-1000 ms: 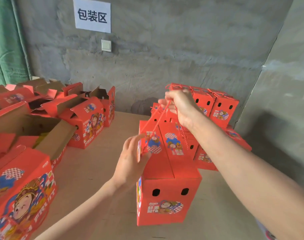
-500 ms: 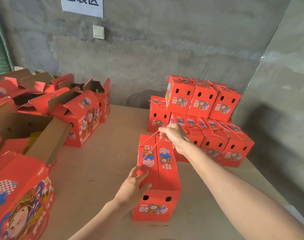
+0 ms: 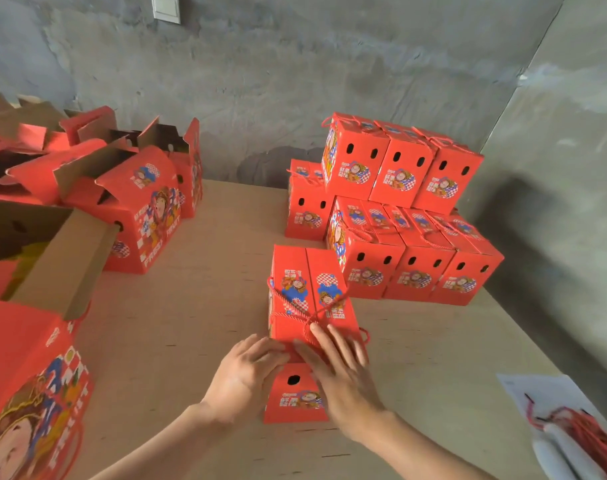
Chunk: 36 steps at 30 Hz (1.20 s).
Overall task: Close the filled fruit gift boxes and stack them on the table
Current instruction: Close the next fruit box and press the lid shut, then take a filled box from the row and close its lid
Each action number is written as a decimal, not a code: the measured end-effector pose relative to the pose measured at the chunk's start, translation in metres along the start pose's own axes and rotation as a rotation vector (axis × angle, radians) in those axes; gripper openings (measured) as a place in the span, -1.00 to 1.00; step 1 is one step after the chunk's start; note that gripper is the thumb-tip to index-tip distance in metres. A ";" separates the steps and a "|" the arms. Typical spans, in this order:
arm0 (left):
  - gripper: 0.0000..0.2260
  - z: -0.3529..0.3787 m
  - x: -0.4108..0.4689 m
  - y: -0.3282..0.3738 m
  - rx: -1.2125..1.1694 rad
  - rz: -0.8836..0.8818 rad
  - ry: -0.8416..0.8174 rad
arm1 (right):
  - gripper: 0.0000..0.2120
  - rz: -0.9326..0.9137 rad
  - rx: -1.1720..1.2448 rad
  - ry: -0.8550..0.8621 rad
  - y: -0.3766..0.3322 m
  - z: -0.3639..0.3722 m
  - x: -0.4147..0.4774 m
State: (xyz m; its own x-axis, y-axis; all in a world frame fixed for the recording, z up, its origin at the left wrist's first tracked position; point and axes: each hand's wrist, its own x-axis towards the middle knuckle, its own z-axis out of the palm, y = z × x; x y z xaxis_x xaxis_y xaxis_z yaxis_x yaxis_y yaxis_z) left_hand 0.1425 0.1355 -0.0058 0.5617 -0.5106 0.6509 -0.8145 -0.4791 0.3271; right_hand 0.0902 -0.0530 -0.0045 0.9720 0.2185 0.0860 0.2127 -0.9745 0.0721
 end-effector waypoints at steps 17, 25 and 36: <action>-0.22 0.066 0.101 -0.042 0.538 -0.323 -0.465 | 0.02 0.226 -0.012 0.159 0.032 0.034 0.138; -0.29 0.102 0.162 -0.083 0.400 -0.478 -0.627 | -0.12 0.159 -0.069 0.063 0.087 0.042 0.190; -0.33 0.101 0.215 -0.114 0.381 -0.563 -0.772 | -0.13 0.095 0.080 -0.056 0.118 0.044 0.245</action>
State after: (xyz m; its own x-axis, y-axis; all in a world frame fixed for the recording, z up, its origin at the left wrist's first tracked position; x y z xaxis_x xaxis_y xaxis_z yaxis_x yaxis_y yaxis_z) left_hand 0.3704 0.0086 0.0278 0.8977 -0.3970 -0.1913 -0.3796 -0.9171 0.1217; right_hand 0.3580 -0.1168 -0.0187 0.9918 0.1238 0.0326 0.1243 -0.9922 -0.0134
